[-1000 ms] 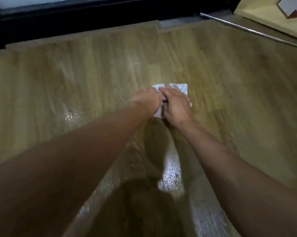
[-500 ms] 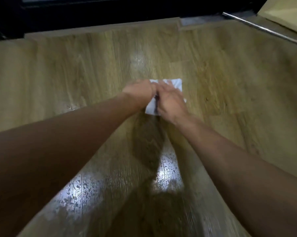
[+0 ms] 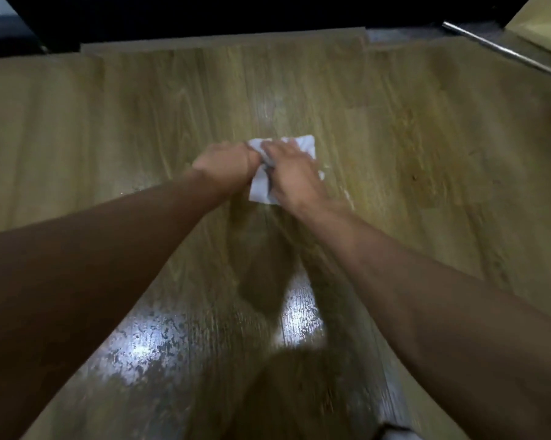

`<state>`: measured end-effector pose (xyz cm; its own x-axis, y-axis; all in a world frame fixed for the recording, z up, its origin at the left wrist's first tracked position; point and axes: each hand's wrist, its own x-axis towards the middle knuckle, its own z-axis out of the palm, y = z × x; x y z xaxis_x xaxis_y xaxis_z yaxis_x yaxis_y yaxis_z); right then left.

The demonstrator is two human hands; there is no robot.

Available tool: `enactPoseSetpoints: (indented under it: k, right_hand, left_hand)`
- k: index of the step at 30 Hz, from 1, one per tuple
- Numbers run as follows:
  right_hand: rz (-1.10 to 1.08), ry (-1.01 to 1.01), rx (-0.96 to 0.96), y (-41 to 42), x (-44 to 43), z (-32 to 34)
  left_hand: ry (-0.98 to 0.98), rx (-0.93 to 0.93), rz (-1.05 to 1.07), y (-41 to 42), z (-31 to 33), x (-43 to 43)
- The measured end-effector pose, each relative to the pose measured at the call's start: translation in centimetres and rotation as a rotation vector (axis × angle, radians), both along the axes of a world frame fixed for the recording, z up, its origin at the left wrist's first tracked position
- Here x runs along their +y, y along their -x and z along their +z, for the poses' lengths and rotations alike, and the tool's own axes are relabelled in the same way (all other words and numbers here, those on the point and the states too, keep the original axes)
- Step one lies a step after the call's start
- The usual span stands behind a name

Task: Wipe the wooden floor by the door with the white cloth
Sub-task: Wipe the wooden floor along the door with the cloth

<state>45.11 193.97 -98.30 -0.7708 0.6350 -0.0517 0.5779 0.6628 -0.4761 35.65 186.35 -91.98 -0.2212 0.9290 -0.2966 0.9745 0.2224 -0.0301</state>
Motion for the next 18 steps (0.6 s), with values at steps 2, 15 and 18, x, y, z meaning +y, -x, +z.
enactPoseSetpoints:
  k: [2,15,18]
  right_hand:
    - [0.077,-0.031,0.002,1.0,-2.6,-0.7]
    - [0.18,0.01,0.002,6.6,-6.4,-0.7]
    - [0.321,-0.065,-0.051,5.2,-9.2,-0.5]
  left_hand:
    - [0.039,0.07,0.023,0.8,0.1,-1.9]
    - [0.087,-0.017,0.387,6.6,-2.4,-6.0]
    - [-0.01,-0.012,0.335,6.8,-1.7,-9.7]
